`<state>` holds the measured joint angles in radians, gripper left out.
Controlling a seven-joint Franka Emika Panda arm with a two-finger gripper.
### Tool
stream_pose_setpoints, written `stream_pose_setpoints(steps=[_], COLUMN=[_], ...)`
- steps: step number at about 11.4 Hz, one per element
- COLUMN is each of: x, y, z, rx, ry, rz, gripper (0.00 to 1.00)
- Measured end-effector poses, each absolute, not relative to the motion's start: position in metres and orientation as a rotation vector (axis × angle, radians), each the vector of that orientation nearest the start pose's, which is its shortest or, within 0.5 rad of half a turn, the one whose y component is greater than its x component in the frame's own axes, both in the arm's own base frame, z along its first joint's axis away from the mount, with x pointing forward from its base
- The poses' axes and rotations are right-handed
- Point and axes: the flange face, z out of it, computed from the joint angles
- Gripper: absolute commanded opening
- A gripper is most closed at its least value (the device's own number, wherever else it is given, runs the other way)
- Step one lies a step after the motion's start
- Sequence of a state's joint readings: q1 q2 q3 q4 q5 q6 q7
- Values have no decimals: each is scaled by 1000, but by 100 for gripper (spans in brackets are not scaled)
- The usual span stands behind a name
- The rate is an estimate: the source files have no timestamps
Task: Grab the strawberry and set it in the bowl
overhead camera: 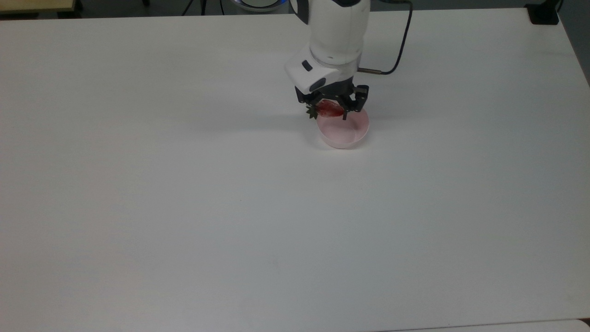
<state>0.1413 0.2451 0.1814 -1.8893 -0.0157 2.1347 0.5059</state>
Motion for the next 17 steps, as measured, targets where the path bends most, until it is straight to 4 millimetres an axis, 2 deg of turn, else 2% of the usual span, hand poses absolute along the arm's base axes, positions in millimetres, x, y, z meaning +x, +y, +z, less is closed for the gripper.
stream_pose_setpoints(steps=[1, 2, 4, 6, 8, 9, 12, 13, 14, 15, 17], x=[583, 582, 580, 581, 590, 594, 588, 583, 578, 574, 564], y=[195, 200, 212, 211, 206, 193, 127, 105, 74, 51, 6], z=[376, 374, 370, 372, 391, 412, 513, 538, 561, 576, 611], rx=[-3098, -3093, -3088, -3086, -3069, -3068, -3081, -3073, -3061, -3055, -3072], ry=[292, 297, 278, 287, 316, 351, 514, 572, 652, 712, 685], rz=[14, 9, 13, 7, -44, -55, -51, -80, -106, -100, -96], gripper=[82, 100, 100, 100, 100, 100, 100, 100, 100, 100, 100])
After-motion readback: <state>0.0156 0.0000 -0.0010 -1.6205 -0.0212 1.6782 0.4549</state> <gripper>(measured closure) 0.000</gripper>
